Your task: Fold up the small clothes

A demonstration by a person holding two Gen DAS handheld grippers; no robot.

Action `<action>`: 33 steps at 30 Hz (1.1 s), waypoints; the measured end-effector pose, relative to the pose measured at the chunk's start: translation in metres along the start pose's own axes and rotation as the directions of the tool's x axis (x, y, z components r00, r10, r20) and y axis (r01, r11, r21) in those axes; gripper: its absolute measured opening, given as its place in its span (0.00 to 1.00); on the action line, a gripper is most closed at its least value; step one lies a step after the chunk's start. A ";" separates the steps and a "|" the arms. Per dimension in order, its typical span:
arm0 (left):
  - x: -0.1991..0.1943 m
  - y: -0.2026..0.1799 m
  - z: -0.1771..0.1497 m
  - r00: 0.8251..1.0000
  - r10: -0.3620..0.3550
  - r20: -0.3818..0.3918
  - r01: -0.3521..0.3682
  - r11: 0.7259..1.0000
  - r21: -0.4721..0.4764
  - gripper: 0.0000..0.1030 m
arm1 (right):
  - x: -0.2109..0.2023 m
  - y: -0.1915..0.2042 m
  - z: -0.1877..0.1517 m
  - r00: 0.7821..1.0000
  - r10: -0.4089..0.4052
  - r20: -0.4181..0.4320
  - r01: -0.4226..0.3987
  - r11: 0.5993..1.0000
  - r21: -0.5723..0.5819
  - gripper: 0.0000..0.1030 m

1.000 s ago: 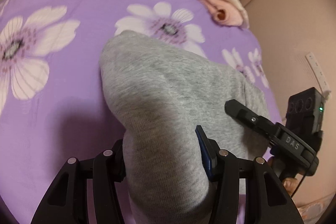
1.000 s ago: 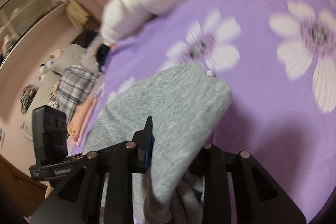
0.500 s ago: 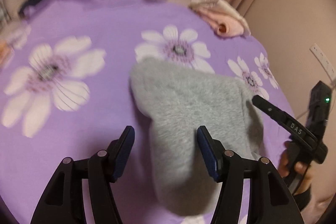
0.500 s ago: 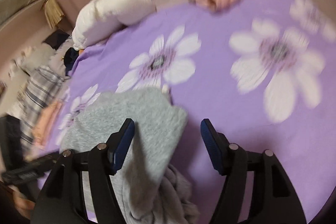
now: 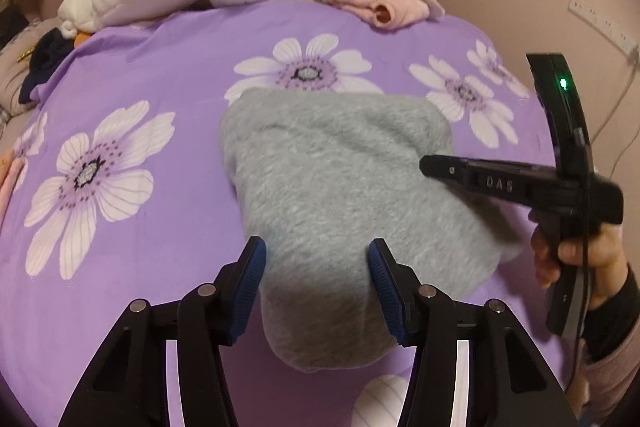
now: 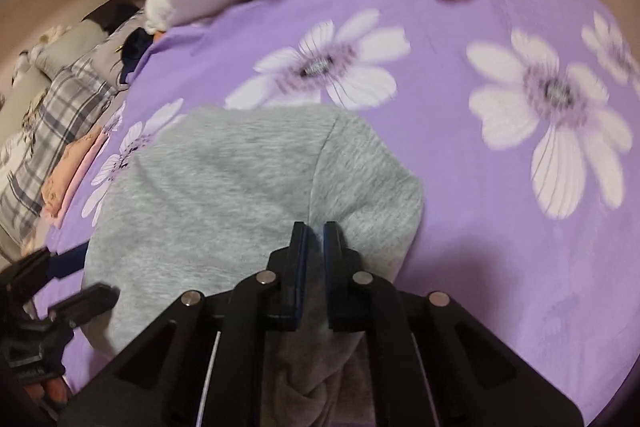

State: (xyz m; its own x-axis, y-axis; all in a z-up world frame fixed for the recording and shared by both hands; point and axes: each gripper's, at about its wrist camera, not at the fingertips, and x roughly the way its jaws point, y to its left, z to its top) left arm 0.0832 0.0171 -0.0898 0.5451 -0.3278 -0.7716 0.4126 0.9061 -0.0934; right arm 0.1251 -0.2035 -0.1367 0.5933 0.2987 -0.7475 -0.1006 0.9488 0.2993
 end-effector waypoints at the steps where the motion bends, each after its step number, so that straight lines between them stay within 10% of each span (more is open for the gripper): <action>1: -0.002 0.000 0.000 1.000 0.002 0.004 -0.002 1.000 -0.003 0.52 | -0.002 0.001 -0.001 1.000 0.000 0.002 0.000 1.000 0.002 0.05; 5: -0.021 0.005 0.002 0.999 -0.039 0.031 0.041 0.996 -0.081 0.52 | -0.028 0.008 -0.005 0.999 0.028 0.040 -0.029 0.999 0.020 0.16; 7: -0.034 0.003 0.002 0.998 -0.033 0.054 0.037 0.995 -0.088 0.54 | -0.048 0.013 -0.007 0.996 0.040 0.079 -0.042 0.999 0.016 0.36; 13: -0.072 -0.006 0.006 0.996 0.018 0.091 -0.009 0.995 -0.101 0.94 | -0.107 0.036 -0.020 0.989 0.019 0.149 -0.012 0.999 -0.052 0.67; 19: -0.096 -0.010 0.003 0.993 0.085 0.079 -0.073 0.988 -0.136 0.97 | -0.149 0.054 -0.036 0.980 -0.007 0.197 0.031 0.993 -0.115 1.00; 33: -0.119 -0.014 -0.009 0.984 0.180 0.000 -0.176 0.966 -0.189 0.99 | -0.173 0.071 -0.060 0.984 -0.056 0.168 0.083 0.984 -0.158 1.00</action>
State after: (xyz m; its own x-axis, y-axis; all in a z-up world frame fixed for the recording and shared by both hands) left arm 0.0056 0.0463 -0.0024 0.6106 -0.1598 -0.7757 0.1645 0.9837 -0.0732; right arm -0.0332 -0.1818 -0.0218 0.7239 0.2237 -0.6527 -0.1762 0.9745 0.1386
